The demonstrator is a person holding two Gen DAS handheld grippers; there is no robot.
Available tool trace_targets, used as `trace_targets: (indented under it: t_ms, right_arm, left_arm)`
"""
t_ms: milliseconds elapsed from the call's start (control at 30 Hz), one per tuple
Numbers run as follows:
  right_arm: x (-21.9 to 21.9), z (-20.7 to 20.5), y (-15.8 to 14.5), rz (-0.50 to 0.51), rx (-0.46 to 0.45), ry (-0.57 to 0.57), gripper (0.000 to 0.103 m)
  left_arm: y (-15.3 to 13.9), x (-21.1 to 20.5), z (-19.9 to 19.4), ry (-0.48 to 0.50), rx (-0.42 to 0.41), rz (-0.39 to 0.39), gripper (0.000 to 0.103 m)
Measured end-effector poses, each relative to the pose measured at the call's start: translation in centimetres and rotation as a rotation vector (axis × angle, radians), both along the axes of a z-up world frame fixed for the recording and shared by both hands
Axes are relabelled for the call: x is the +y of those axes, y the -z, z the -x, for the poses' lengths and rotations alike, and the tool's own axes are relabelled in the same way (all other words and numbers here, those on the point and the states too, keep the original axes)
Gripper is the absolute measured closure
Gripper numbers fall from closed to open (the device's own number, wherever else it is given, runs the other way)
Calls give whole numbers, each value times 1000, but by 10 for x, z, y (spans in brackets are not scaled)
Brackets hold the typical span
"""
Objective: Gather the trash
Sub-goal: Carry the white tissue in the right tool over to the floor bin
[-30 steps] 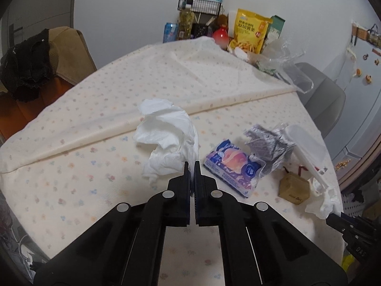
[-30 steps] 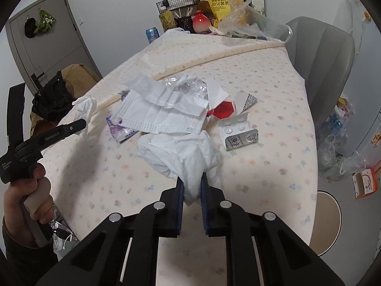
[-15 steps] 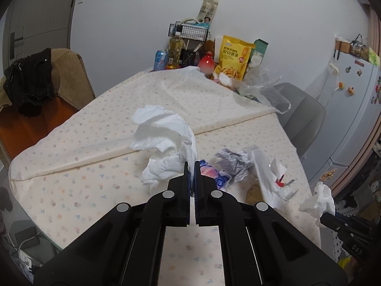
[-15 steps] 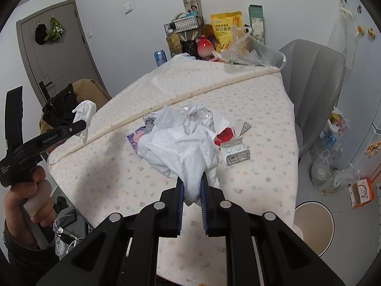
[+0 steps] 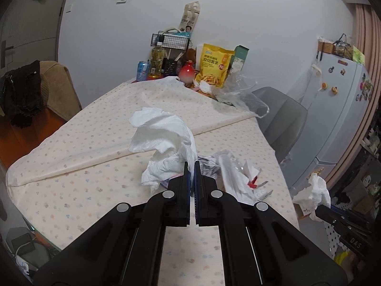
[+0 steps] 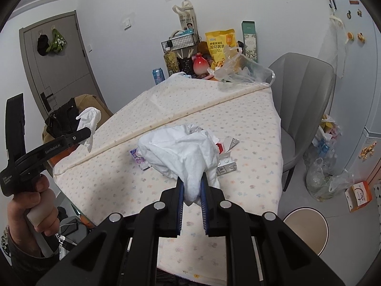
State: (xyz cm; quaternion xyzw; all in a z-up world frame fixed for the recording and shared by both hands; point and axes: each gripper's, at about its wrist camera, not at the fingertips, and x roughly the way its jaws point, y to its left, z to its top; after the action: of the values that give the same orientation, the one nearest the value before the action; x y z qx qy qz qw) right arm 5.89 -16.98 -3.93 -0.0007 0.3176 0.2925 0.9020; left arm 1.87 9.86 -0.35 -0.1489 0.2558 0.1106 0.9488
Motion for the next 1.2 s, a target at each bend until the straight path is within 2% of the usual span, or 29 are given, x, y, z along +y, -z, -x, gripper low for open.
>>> trace_targets:
  t_ms: [300,700,1200]
  right_arm:
    - [-31,-7,0,-25,4,63,90]
    - [-95,-34,21,-68,50,198,90]
    - [-191,-64,78,-128,156,373,90]
  left_arm:
    - [-6,-42,-27,109,-1,-11,100]
    - [9,-99,-71,268,26,26,100]
    - [38,-201,-134,424,136,-37,100]
